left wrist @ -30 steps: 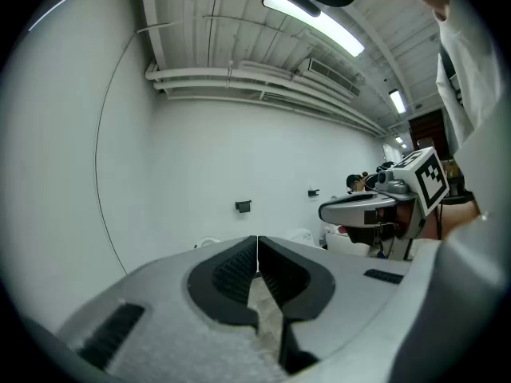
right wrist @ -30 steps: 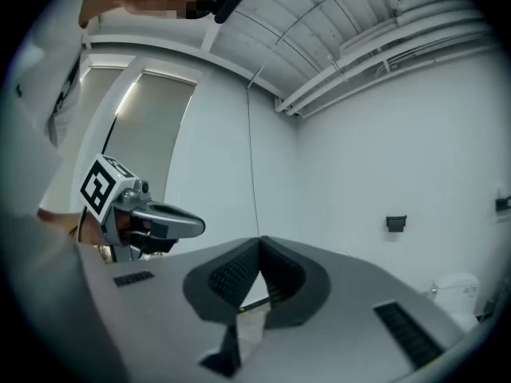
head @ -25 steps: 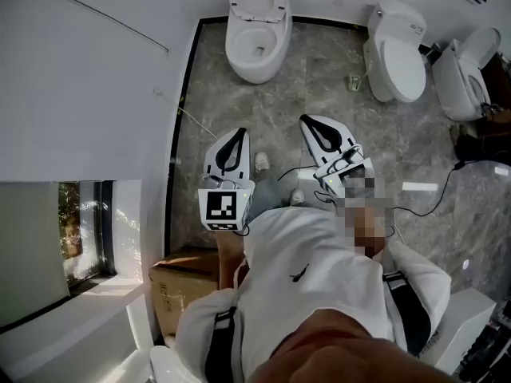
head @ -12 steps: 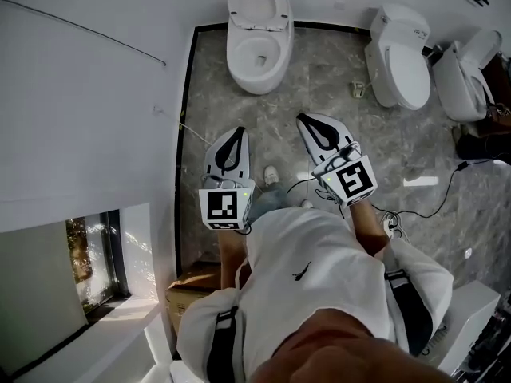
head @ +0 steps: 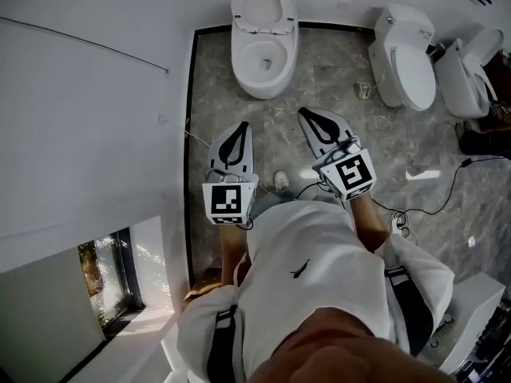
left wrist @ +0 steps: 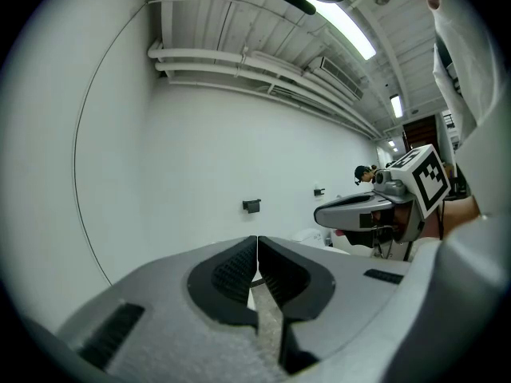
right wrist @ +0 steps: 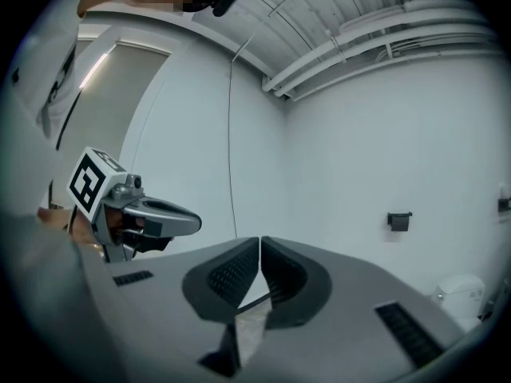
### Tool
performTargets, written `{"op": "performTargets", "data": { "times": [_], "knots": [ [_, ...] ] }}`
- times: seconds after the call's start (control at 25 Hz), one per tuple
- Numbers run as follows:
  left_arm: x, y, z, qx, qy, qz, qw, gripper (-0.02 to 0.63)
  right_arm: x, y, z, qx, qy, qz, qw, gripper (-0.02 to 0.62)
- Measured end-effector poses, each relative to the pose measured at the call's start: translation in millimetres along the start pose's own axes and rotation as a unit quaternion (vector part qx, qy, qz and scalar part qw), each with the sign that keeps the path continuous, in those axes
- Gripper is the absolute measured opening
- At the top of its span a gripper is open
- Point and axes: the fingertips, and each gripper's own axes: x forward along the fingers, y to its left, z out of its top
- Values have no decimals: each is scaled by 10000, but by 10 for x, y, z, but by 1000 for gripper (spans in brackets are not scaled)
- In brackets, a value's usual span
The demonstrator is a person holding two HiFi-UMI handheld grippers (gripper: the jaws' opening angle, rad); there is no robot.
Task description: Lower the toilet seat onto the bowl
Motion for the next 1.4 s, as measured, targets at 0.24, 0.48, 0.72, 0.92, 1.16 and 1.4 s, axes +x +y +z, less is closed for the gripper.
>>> {"op": "performTargets", "data": {
  "times": [0.24,0.48,0.72,0.92,1.16,1.4],
  "knots": [
    [172,267,-54,-15,-10,-138,9999,30,250,-46,-13,-28,73,-223,9997,32],
    [334,344,-30,31,-61,-238,9997,31,319,-158,-41,8,106,-371,9993,32],
    [549,490,-66,72,-56,-334,9994,31,534,-292,-95,29,75,-484,9988,31],
    [769,630,-81,44,-64,-377,9993,30,724,-427,-156,18,194,-530,9984,31],
    [1061,807,-61,40,-56,-445,9990,31,987,-622,-171,68,262,-579,9980,31],
    [1408,1104,-59,58,9,-479,9988,30,1379,-854,-158,124,233,-628,9977,31]
  ]
}}
